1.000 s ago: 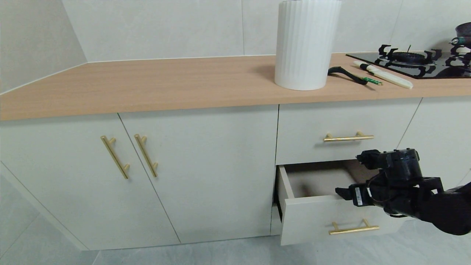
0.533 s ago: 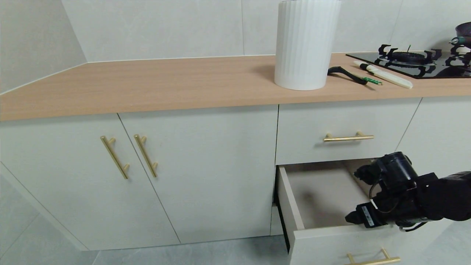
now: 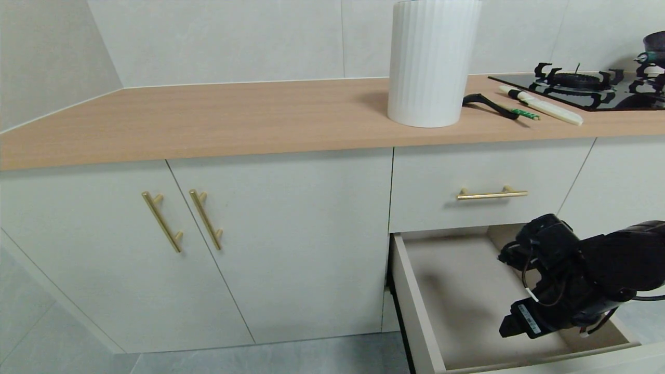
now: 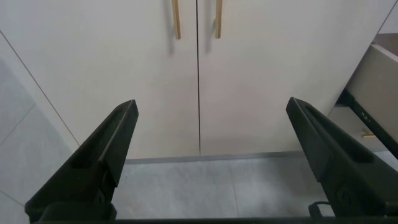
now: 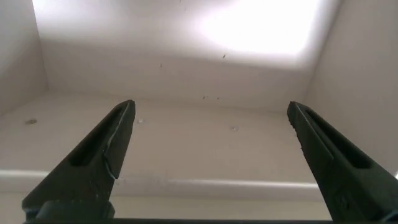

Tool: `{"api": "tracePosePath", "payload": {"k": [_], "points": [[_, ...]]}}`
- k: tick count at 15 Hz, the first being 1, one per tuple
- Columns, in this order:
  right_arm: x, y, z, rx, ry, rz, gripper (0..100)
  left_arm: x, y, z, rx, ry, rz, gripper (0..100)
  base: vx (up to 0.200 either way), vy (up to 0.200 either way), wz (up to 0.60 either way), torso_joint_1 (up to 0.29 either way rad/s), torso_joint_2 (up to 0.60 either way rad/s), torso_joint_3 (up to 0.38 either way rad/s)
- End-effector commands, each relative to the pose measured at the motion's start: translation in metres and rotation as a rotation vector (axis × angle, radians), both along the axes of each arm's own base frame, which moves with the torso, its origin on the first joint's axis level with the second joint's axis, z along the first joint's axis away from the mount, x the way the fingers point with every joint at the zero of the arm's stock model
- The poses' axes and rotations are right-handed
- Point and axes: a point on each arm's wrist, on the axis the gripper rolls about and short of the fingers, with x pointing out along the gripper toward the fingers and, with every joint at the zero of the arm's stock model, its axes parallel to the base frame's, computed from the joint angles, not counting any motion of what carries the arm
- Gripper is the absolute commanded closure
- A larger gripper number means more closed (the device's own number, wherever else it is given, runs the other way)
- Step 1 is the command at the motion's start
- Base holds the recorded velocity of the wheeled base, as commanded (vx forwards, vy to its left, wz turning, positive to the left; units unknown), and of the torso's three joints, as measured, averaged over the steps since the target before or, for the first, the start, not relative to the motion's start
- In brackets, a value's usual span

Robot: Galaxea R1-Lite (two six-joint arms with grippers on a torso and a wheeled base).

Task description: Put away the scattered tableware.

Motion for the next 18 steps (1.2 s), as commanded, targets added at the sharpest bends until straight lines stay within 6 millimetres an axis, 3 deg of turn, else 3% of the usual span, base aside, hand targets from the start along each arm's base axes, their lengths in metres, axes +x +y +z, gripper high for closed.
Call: {"api": "tracePosePath", "payload": {"k": [1, 8, 13, 14, 15, 18], "points": [[-0.001, 0.000, 0.001, -0.001, -0.004, 0.001, 0, 0.000, 0.000, 0.000, 0.000, 0.002, 0.001, 0, 0.000, 0.000, 0.00, 0.000, 0.00, 0.000], [-0.024, 0.013, -0.016, -0.102, 0.231, 0.105, 0, 0.000, 0.000, 0.000, 0.000, 0.002, 0.001, 0, 0.000, 0.000, 0.00, 0.000, 0.00, 0.000], [-0.021, 0.013, -0.013, -0.117, 0.199, 0.093, 0, 0.000, 0.000, 0.000, 0.000, 0.002, 0.001, 0, 0.000, 0.000, 0.00, 0.000, 0.00, 0.000], [-0.017, 0.014, -0.010, -0.123, 0.156, 0.076, 0, 0.000, 0.000, 0.000, 0.000, 0.002, 0.001, 0, 0.000, 0.000, 0.00, 0.000, 0.00, 0.000], [-0.012, 0.015, 0.004, -0.074, 0.025, -0.001, 0, 0.000, 0.000, 0.000, 0.000, 0.002, 0.001, 0, 0.000, 0.000, 0.00, 0.000, 0.00, 0.000], [-0.017, 0.010, 0.040, 0.029, -0.152, -0.037, 0, 0.000, 0.000, 0.000, 0.000, 0.002, 0.001, 0, 0.000, 0.000, 0.00, 0.000, 0.00, 0.000]]}}
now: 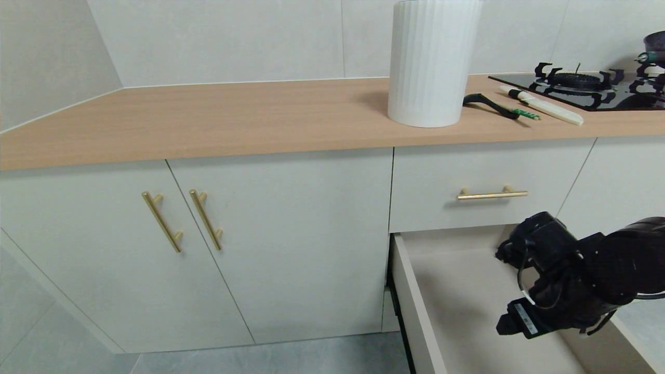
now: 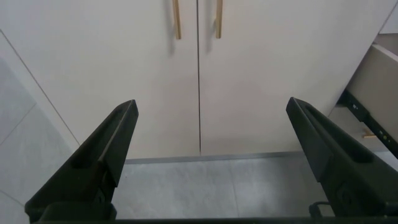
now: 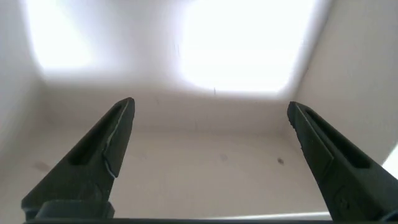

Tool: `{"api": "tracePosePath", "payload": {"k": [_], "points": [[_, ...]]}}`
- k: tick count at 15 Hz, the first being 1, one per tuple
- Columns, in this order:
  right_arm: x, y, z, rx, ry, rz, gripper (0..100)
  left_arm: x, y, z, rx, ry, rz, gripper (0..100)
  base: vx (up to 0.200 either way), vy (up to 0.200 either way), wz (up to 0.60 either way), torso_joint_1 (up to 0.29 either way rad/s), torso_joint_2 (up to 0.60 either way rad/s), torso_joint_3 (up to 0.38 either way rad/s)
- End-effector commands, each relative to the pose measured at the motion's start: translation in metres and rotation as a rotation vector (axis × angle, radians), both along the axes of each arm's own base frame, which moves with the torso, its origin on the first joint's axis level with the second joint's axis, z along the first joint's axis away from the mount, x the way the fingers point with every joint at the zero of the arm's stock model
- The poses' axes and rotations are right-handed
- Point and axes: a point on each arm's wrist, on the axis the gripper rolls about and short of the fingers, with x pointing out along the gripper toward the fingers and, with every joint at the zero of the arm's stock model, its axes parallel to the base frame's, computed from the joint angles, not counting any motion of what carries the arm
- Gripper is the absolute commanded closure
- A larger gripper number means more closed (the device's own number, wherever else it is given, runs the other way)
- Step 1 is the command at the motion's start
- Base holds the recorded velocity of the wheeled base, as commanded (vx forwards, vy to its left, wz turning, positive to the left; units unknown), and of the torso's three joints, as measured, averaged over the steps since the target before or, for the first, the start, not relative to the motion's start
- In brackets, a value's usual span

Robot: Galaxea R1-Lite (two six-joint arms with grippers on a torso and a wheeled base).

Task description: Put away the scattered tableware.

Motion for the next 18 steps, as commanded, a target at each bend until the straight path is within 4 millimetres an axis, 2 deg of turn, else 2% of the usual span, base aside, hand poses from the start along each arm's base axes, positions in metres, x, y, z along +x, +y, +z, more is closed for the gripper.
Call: {"api": "tracePosePath", "payload": {"k": [1, 3, 6, 10, 18], "points": [[-0.010, -0.006, 0.034, 0.066, -0.142, -0.010, 0, 0.000, 0.000, 0.000, 0.000, 0.001, 0.001, 0, 0.000, 0.000, 0.00, 0.000, 0.00, 0.000], [-0.015, -0.011, 0.050, 0.097, -0.228, -0.020, 0, 0.000, 0.000, 0.000, 0.000, 0.001, 0.001, 0, 0.000, 0.000, 0.00, 0.000, 0.00, 0.000], [-0.019, -0.013, 0.058, 0.111, -0.270, -0.022, 0, 0.000, 0.000, 0.000, 0.000, 0.001, 0.001, 0, 0.000, 0.000, 0.00, 0.000, 0.00, 0.000], [-0.018, -0.013, 0.059, 0.115, -0.282, -0.023, 0, 0.000, 0.000, 0.000, 0.000, 0.001, 0.001, 0, 0.000, 0.000, 0.00, 0.062, -0.22, -0.248], [-0.020, -0.014, 0.062, 0.118, -0.292, -0.023, 0, 0.000, 0.000, 0.000, 0.000, 0.000, 0.001, 0, 0.000, 0.000, 0.00, 0.148, -0.48, -0.303]]}}
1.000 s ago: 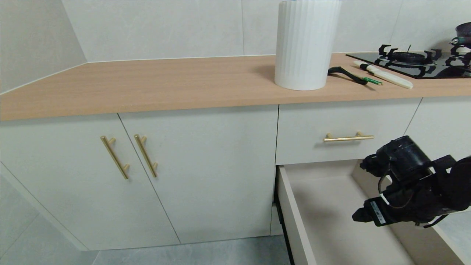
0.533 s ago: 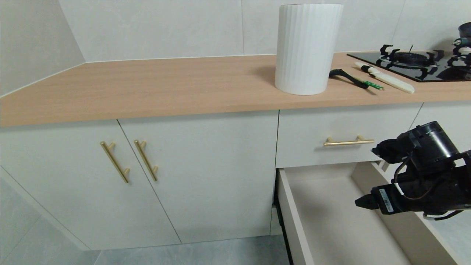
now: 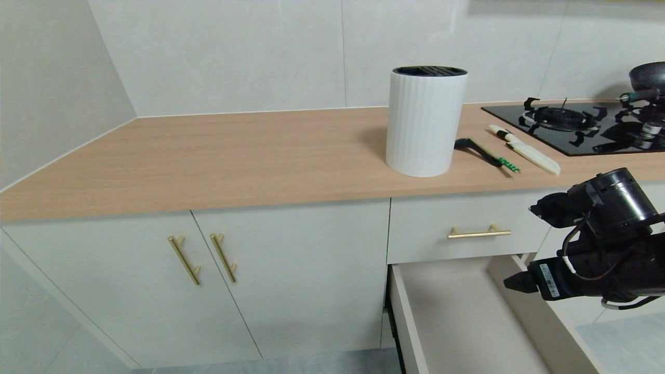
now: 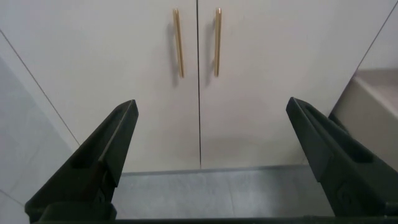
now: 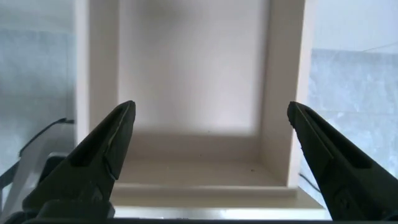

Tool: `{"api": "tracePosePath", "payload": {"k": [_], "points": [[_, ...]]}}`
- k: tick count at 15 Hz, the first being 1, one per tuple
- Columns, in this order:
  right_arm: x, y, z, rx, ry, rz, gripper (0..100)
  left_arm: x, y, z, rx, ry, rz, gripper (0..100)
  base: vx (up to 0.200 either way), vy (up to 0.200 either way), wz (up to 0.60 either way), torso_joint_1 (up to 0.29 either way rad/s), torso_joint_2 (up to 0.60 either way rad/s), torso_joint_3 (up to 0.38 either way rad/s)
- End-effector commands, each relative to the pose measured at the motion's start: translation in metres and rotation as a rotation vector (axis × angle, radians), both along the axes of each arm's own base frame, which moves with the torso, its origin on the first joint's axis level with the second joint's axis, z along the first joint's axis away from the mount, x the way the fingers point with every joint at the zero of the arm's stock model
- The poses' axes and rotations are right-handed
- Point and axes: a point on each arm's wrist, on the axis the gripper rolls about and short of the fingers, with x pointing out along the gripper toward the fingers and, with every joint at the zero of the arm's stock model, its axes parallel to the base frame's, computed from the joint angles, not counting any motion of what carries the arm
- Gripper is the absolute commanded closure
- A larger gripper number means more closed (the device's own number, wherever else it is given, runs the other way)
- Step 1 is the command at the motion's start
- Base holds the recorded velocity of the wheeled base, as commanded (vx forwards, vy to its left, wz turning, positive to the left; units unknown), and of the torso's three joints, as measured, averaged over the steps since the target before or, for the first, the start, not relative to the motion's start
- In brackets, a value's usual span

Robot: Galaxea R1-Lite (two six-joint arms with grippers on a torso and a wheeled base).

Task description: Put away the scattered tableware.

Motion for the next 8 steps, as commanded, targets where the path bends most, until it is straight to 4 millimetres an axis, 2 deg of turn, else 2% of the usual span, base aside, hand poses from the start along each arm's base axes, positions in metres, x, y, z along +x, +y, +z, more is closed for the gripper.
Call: {"api": "tracePosePath", "payload": {"k": [1, 4, 6, 8], "points": [[0.000, 0.000, 0.001, 0.001, -0.003, 0.000, 0, 0.000, 0.000, 0.000, 0.000, 0.001, 0.001, 0, 0.000, 0.000, 0.00, 0.198, -0.47, -0.290], [-0.001, 0.000, 0.002, 0.001, -0.012, 0.000, 0, 0.000, 0.000, 0.000, 0.000, 0.001, 0.001, 0, 0.000, 0.000, 0.00, 0.188, -0.47, -0.295], [0.000, 0.000, 0.010, 0.015, -0.068, 0.001, 0, 0.000, 0.000, 0.000, 0.000, 0.000, 0.001, 0, 0.000, 0.000, 0.00, 0.115, -0.28, -0.166], [0.018, 0.001, 0.037, 0.043, -0.232, 0.007, 0, 0.000, 0.000, 0.000, 0.000, 0.001, 0.001, 0, 0.000, 0.000, 0.00, 0.039, -0.09, -0.056]]}}
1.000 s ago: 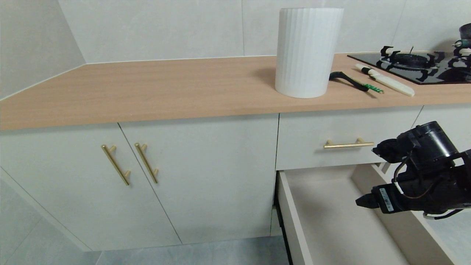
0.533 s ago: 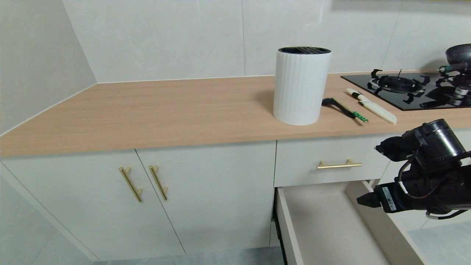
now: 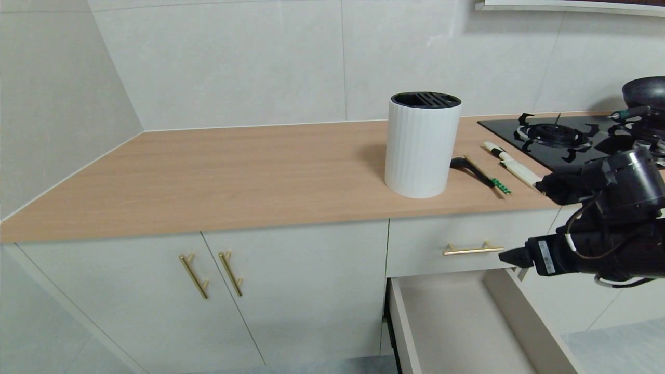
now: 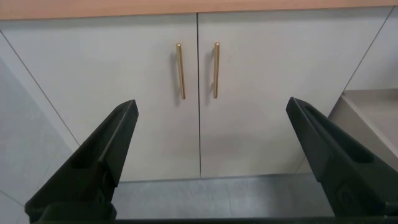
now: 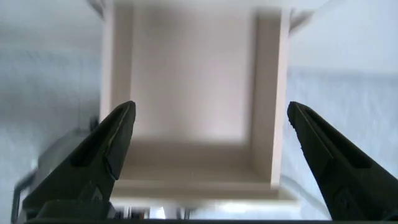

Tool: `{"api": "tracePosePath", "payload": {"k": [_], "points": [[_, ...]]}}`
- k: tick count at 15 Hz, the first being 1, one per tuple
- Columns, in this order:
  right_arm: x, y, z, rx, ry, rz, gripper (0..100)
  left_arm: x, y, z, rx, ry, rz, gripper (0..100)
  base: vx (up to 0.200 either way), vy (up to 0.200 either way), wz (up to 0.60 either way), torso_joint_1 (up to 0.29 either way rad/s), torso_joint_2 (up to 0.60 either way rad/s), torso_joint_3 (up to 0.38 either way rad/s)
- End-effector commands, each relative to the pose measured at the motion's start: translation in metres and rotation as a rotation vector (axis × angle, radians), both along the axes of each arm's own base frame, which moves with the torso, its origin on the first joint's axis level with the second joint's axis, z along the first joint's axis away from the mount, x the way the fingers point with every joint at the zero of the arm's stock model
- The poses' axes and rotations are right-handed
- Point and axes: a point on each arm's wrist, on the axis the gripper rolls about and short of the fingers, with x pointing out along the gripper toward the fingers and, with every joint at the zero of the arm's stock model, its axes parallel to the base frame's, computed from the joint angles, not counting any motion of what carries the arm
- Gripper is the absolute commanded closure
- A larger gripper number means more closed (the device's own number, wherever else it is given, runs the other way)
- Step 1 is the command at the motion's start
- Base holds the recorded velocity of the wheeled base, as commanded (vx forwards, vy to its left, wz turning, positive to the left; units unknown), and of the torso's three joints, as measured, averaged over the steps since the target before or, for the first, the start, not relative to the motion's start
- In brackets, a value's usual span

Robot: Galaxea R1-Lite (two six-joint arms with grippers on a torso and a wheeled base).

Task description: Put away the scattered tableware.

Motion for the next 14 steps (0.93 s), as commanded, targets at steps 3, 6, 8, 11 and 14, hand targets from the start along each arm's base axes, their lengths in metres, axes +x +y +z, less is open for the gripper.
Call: {"api": "tracePosePath", "payload": {"k": [3, 6, 8, 11, 14], "points": [[0.052, -0.006, 0.049, 0.020, -0.177, -0.045, 0, 0.000, 0.000, 0.000, 0.000, 0.001, 0.000, 0, 0.000, 0.000, 0.00, 0.000, 0.00, 0.000], [0.090, -0.018, 0.049, -0.012, -0.185, -0.087, 0, 0.000, 0.000, 0.000, 0.000, 0.001, 0.000, 0, 0.000, 0.000, 0.00, 0.000, 0.00, 0.000], [0.116, -0.030, 0.033, -0.023, -0.151, -0.117, 0, 0.000, 0.000, 0.000, 0.000, 0.001, 0.000, 0, 0.000, 0.000, 0.00, 0.000, 0.00, 0.000], [0.131, -0.035, 0.021, -0.037, -0.128, -0.127, 0, 0.000, 0.000, 0.000, 0.000, 0.001, 0.000, 0, 0.000, 0.000, 0.00, 0.000, 0.00, 0.000], [0.136, -0.033, 0.014, -0.040, -0.112, -0.124, 0, 0.000, 0.000, 0.000, 0.000, 0.001, 0.002, 0, 0.000, 0.000, 0.00, 0.000, 0.00, 0.000]]}}
